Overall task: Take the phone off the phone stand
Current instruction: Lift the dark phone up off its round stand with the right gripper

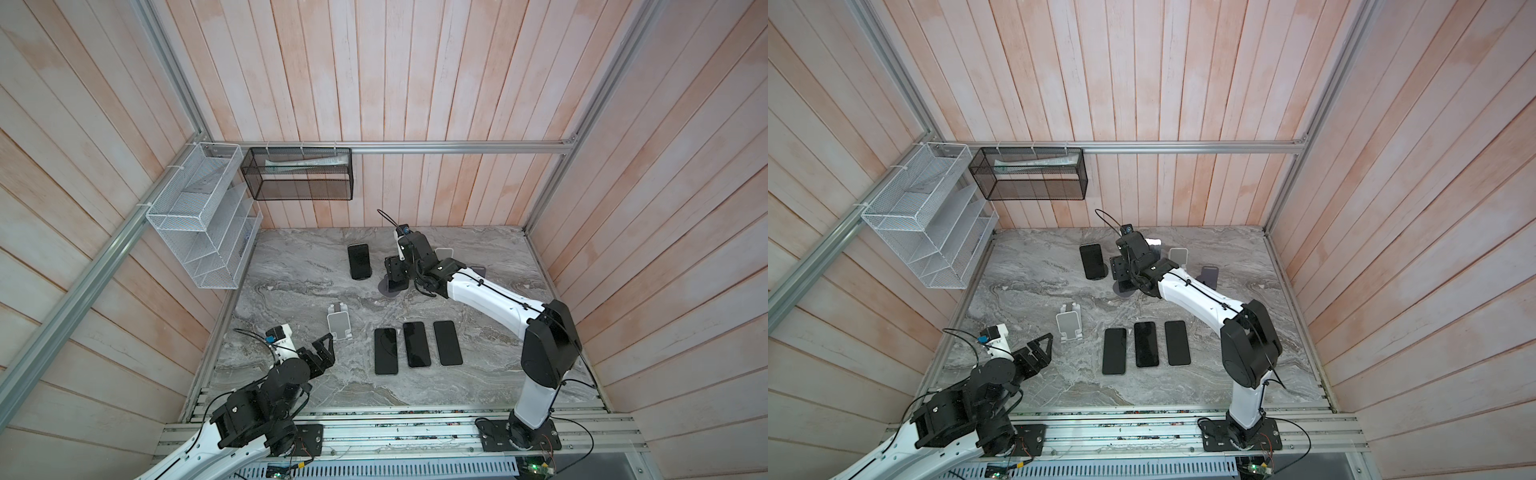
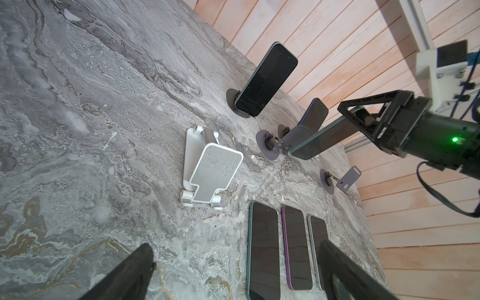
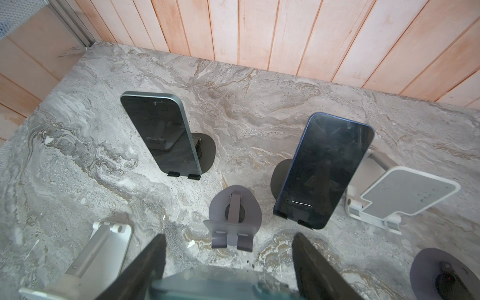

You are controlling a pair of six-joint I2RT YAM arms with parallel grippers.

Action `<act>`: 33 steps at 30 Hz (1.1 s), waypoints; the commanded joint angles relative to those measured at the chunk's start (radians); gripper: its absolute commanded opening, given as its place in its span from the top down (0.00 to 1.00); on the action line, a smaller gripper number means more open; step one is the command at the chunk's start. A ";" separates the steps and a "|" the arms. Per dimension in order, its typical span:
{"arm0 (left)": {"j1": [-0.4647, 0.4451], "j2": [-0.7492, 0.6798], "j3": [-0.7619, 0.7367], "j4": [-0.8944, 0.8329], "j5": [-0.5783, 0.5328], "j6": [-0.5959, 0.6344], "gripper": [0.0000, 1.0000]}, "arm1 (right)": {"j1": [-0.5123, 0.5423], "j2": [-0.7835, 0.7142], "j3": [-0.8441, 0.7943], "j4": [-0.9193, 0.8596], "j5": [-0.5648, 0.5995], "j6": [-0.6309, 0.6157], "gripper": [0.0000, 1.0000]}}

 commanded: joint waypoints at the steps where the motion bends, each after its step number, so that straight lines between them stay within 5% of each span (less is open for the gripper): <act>1: 0.000 0.016 0.020 0.057 0.001 0.043 0.00 | 0.008 -0.097 -0.025 0.016 0.047 -0.008 0.33; 20: 0.004 0.237 0.018 0.325 0.091 0.136 0.00 | -0.002 -0.517 -0.350 -0.120 0.268 -0.018 0.34; 33: 0.021 0.255 0.023 0.362 0.139 0.162 0.00 | -0.241 -0.677 -0.548 -0.200 0.218 -0.049 0.34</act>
